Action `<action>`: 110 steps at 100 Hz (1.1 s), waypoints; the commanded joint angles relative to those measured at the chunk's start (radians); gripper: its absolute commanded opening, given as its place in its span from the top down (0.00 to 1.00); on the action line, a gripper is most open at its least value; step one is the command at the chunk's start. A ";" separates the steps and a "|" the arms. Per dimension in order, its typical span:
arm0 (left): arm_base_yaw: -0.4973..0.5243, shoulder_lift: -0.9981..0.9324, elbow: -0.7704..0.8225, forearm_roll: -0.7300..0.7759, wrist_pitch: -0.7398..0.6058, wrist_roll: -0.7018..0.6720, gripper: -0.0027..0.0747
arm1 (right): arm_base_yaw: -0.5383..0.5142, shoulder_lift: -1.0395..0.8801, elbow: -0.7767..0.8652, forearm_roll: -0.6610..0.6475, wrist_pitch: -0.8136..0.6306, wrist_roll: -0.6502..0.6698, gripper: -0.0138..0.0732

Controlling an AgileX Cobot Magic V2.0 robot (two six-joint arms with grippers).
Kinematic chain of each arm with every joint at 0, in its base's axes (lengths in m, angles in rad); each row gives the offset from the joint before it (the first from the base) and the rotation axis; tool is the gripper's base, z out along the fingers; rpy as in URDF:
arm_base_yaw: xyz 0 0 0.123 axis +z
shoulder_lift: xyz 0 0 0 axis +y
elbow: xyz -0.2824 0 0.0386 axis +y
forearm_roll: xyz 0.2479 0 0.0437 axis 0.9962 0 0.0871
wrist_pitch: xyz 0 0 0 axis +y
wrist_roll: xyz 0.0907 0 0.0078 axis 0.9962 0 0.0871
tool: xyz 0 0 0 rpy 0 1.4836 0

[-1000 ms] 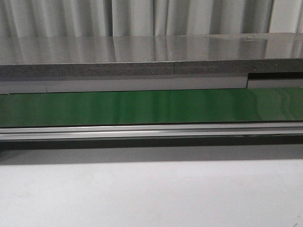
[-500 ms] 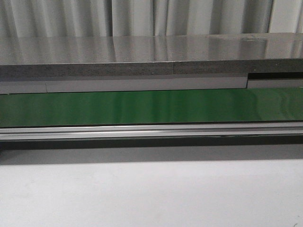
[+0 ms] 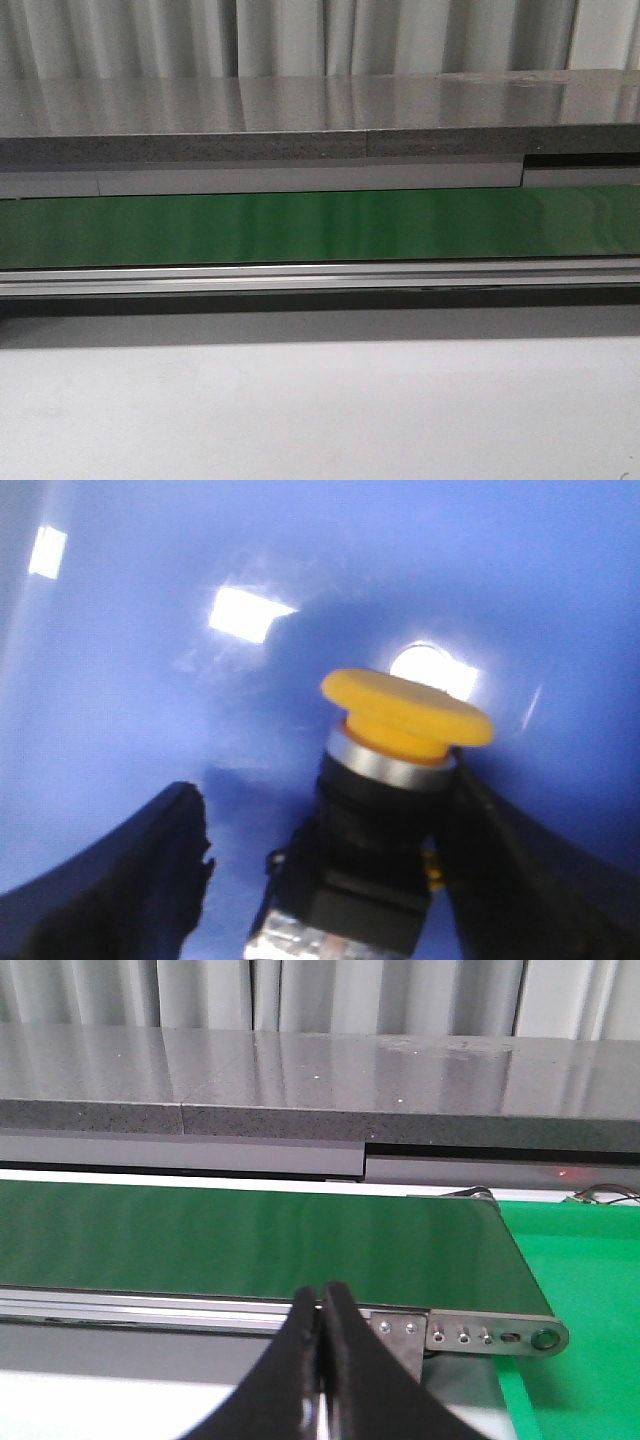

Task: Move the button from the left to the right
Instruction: 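Lift the button and set it on the belt end nearest the left gripper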

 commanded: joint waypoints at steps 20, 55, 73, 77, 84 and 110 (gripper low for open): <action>-0.001 -0.046 -0.019 0.003 -0.012 -0.002 0.93 | -0.007 -0.021 -0.015 -0.011 -0.089 -0.001 0.92; -0.001 -0.104 -0.019 0.009 0.005 -0.002 0.99 | -0.007 -0.021 -0.015 -0.011 -0.089 -0.001 0.92; -0.001 -0.204 -0.019 0.005 0.026 -0.002 0.99 | -0.007 -0.021 -0.015 -0.011 -0.089 -0.001 0.92; -0.005 -0.230 -0.019 -0.004 0.031 -0.002 0.99 | -0.007 -0.021 -0.015 -0.011 -0.089 -0.001 0.92; -0.022 -0.267 -0.019 -0.016 0.036 -0.002 0.99 | -0.007 -0.021 -0.015 -0.011 -0.089 -0.001 0.92; -0.129 -0.313 -0.017 -0.018 0.080 0.043 0.99 | -0.007 -0.021 -0.015 -0.011 -0.089 -0.001 0.92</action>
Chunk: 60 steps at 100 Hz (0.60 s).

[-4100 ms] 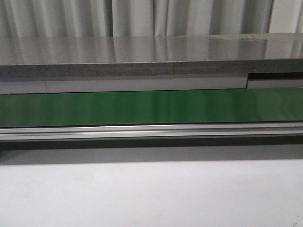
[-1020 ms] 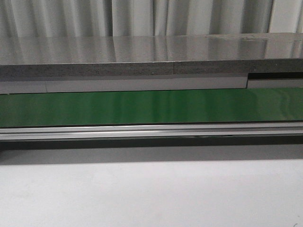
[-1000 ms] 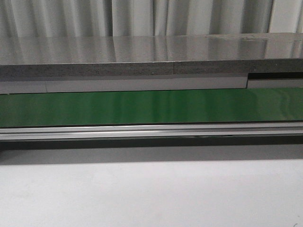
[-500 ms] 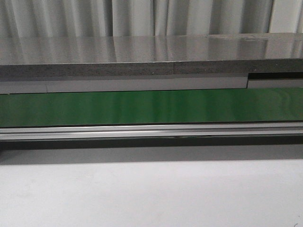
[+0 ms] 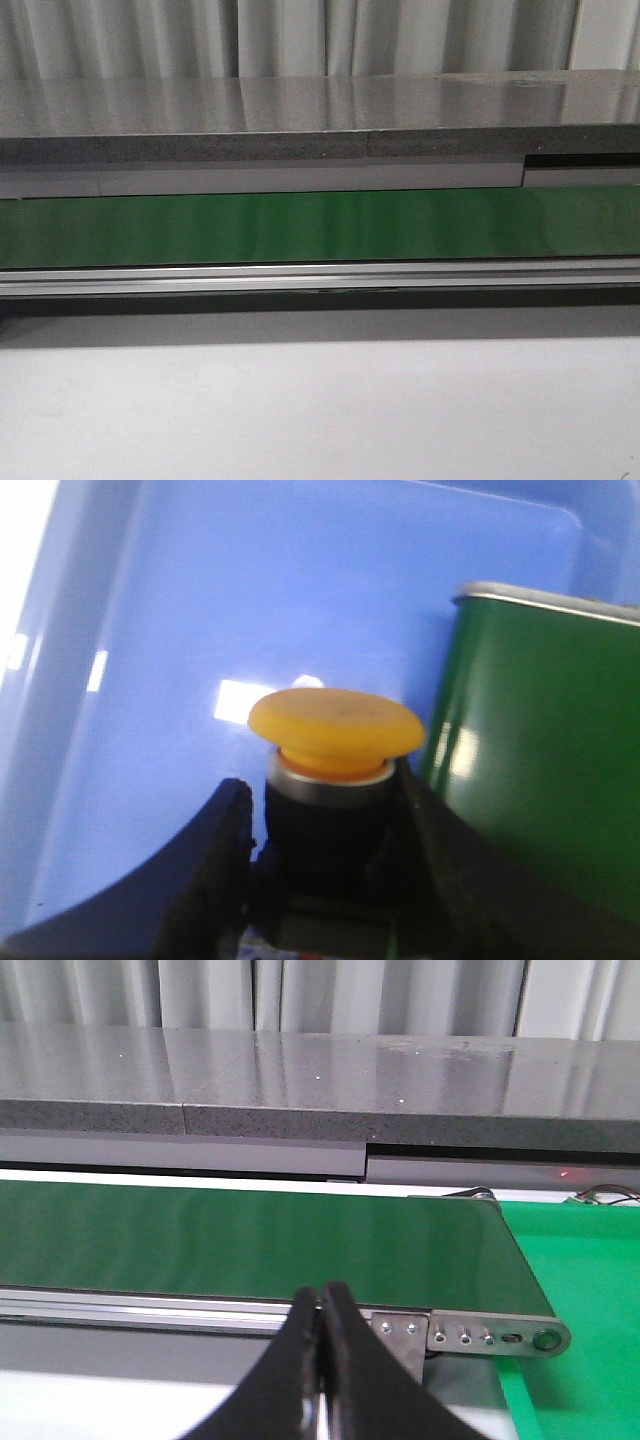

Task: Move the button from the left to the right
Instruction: 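Lift the button and set it on the belt end nearest the left gripper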

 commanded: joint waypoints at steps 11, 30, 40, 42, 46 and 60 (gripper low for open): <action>-0.077 -0.052 -0.016 -0.009 -0.006 0.014 0.99 | -0.007 -0.021 -0.015 -0.011 -0.089 -0.001 0.92; -0.115 -0.052 -0.015 -0.011 -0.006 0.014 0.99 | -0.007 -0.021 -0.015 -0.011 -0.089 -0.001 0.92; -0.120 -0.052 -0.015 -0.026 -0.004 0.014 0.99 | -0.007 -0.021 -0.015 -0.011 -0.089 -0.001 0.92; -0.122 -0.052 -0.015 -0.033 -0.004 0.019 0.99 | -0.007 -0.021 -0.015 -0.011 -0.089 -0.001 0.92; -0.124 -0.052 -0.015 -0.046 -0.004 0.040 0.99 | -0.007 -0.021 -0.015 -0.011 -0.089 -0.001 0.92; -0.125 -0.052 -0.015 -0.101 -0.002 0.085 0.96 | -0.007 -0.021 -0.015 -0.011 -0.089 -0.001 0.92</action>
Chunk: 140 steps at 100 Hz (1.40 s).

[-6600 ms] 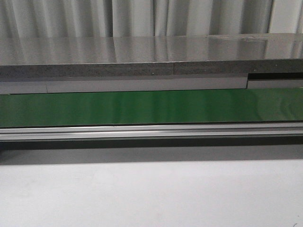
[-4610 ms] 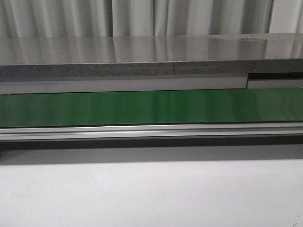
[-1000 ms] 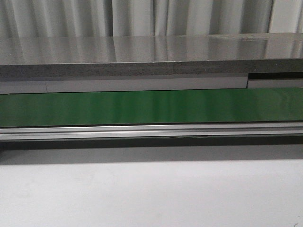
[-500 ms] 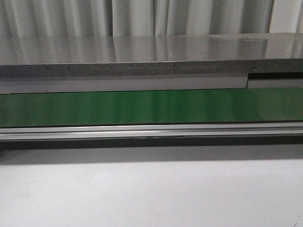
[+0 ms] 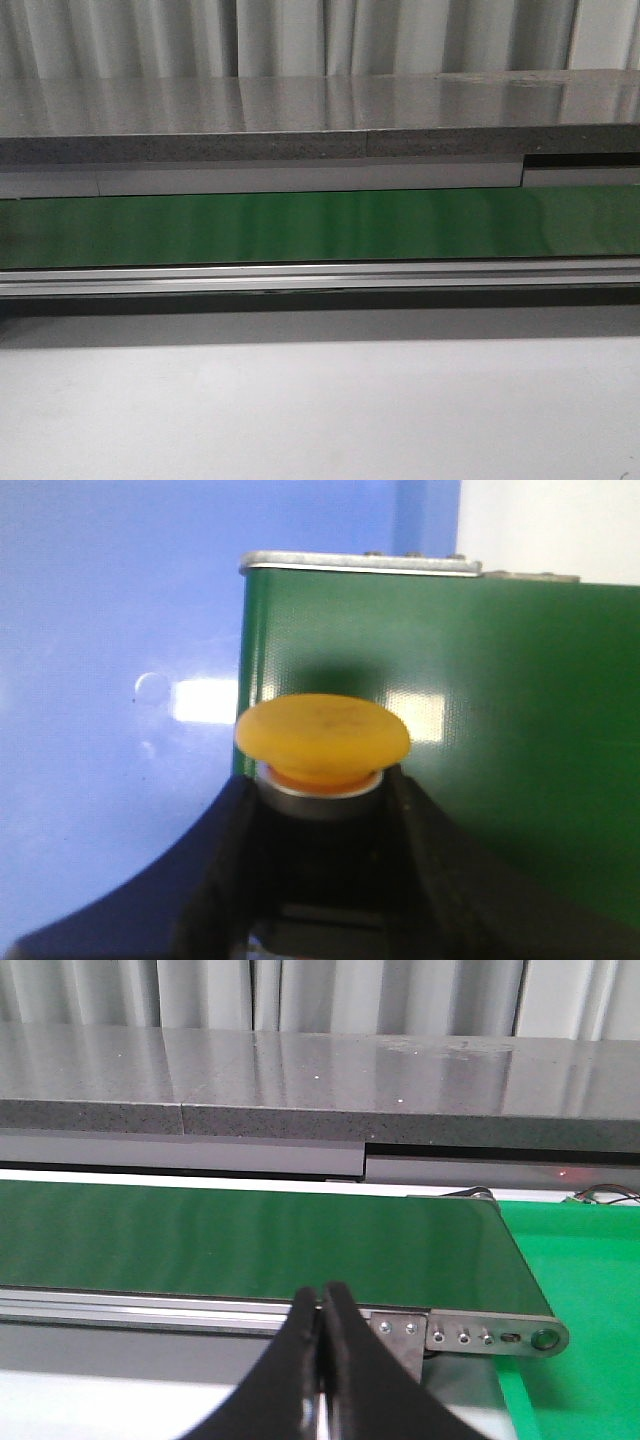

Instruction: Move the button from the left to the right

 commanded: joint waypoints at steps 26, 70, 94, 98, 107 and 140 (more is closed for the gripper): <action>-0.007 -0.052 -0.021 -0.042 -0.017 0.032 0.46 | -0.007 -0.021 -0.015 -0.011 -0.089 -0.001 0.92; -0.007 -0.067 -0.021 -0.131 -0.017 0.090 0.23 | -0.007 -0.021 -0.015 -0.011 -0.089 -0.001 0.92; -0.007 -0.168 -0.021 -0.164 -0.042 0.116 0.23 | -0.007 -0.021 -0.015 -0.011 -0.089 -0.001 0.92; -0.007 -0.187 -0.020 -0.171 -0.044 0.116 0.23 | -0.007 -0.021 -0.015 -0.011 -0.089 -0.001 0.92; -0.007 -0.241 -0.013 -0.175 -0.059 0.116 0.23 | -0.007 -0.021 -0.015 -0.011 -0.089 -0.001 0.92; -0.079 -0.559 0.274 -0.181 -0.370 0.136 0.23 | -0.007 -0.021 -0.015 -0.011 -0.089 -0.001 0.92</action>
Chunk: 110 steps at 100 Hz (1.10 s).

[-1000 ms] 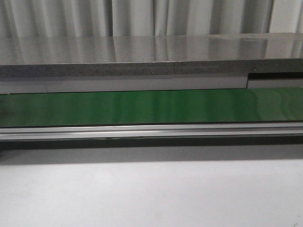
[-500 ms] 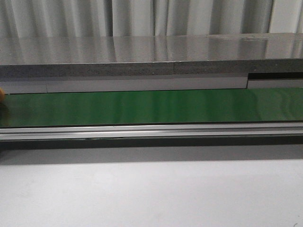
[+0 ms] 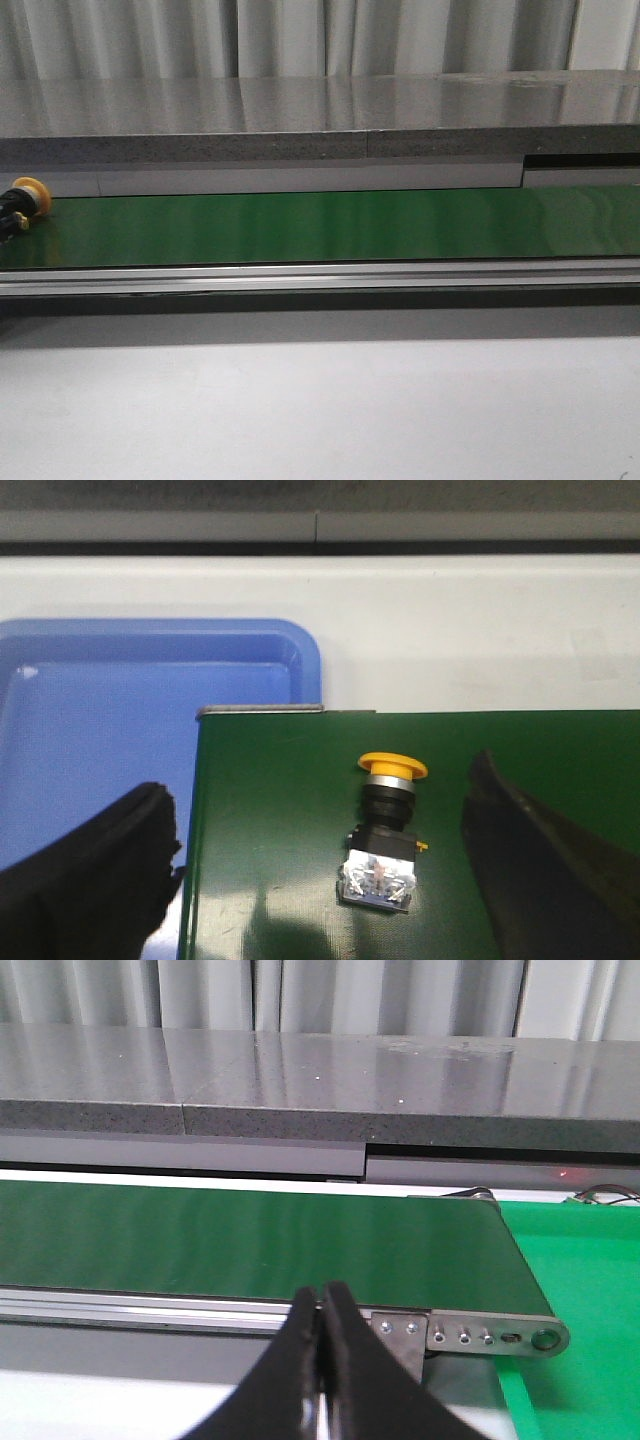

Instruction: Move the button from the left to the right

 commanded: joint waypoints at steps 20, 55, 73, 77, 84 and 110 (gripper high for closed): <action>-0.096 -0.339 0.283 -0.018 -0.352 0.012 0.23 | -0.007 -0.021 -0.015 -0.011 -0.089 -0.001 0.92; -0.109 -0.762 0.623 -0.018 -0.509 0.012 0.23 | -0.007 -0.021 -0.015 -0.011 -0.089 -0.001 0.92; -0.109 -0.954 0.747 -0.018 -0.509 0.012 0.24 | -0.007 -0.021 -0.015 -0.011 -0.089 -0.001 0.92; -0.109 -0.991 0.765 -0.018 -0.509 0.012 0.24 | -0.007 -0.021 -0.015 -0.011 -0.089 -0.001 0.92; -0.109 -1.038 0.793 -0.018 -0.507 0.012 0.24 | -0.007 -0.021 -0.015 -0.011 -0.089 -0.001 0.92; -0.109 -1.086 0.821 -0.018 -0.509 0.012 0.26 | -0.007 -0.021 -0.015 -0.011 -0.089 -0.001 0.92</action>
